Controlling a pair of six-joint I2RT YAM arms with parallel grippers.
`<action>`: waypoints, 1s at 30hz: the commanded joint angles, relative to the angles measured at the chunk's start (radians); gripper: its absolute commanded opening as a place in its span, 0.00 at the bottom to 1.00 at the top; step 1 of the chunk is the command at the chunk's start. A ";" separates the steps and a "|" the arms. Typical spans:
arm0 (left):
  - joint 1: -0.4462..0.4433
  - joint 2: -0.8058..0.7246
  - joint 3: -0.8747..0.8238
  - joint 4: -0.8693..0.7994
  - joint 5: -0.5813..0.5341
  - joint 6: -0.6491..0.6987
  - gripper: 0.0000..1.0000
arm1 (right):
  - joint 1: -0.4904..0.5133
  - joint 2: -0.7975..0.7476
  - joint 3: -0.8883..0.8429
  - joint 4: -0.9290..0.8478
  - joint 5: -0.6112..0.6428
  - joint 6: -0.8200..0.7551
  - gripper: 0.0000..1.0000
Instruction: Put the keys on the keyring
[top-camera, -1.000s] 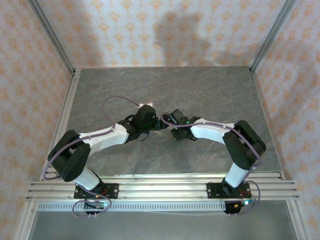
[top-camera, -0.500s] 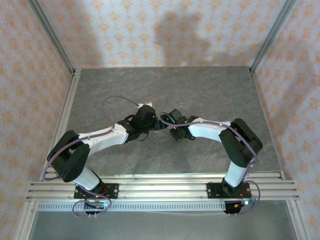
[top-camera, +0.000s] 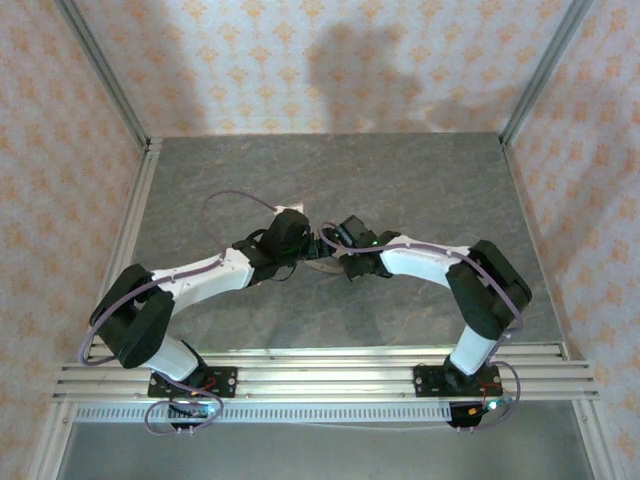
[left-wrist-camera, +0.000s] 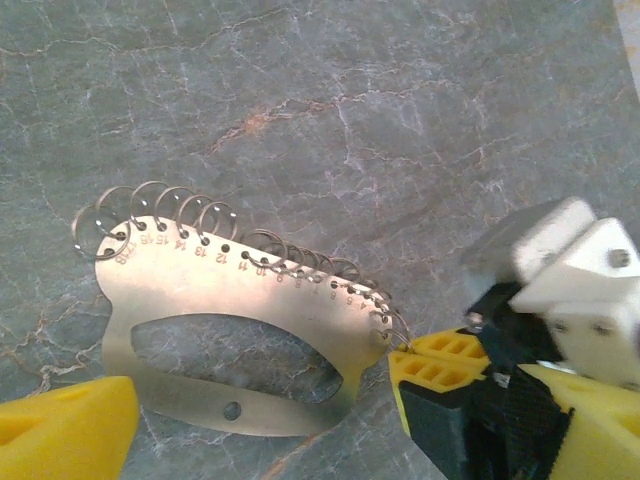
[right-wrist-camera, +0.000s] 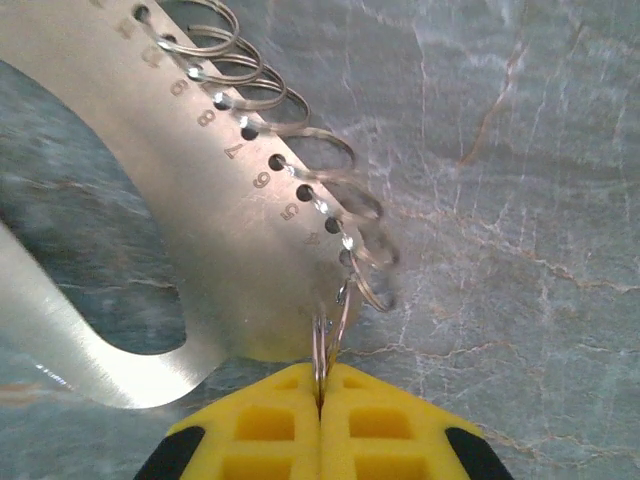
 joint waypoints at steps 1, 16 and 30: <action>0.007 -0.031 0.028 -0.015 -0.020 0.013 0.96 | 0.004 -0.078 0.034 -0.027 -0.069 -0.001 0.00; 0.079 -0.135 0.017 -0.051 0.032 0.026 0.96 | -0.078 -0.229 -0.004 0.057 -0.396 0.096 0.00; 0.103 -0.171 -0.012 -0.031 0.078 0.041 0.94 | -0.147 -0.330 -0.061 0.196 -0.510 0.174 0.00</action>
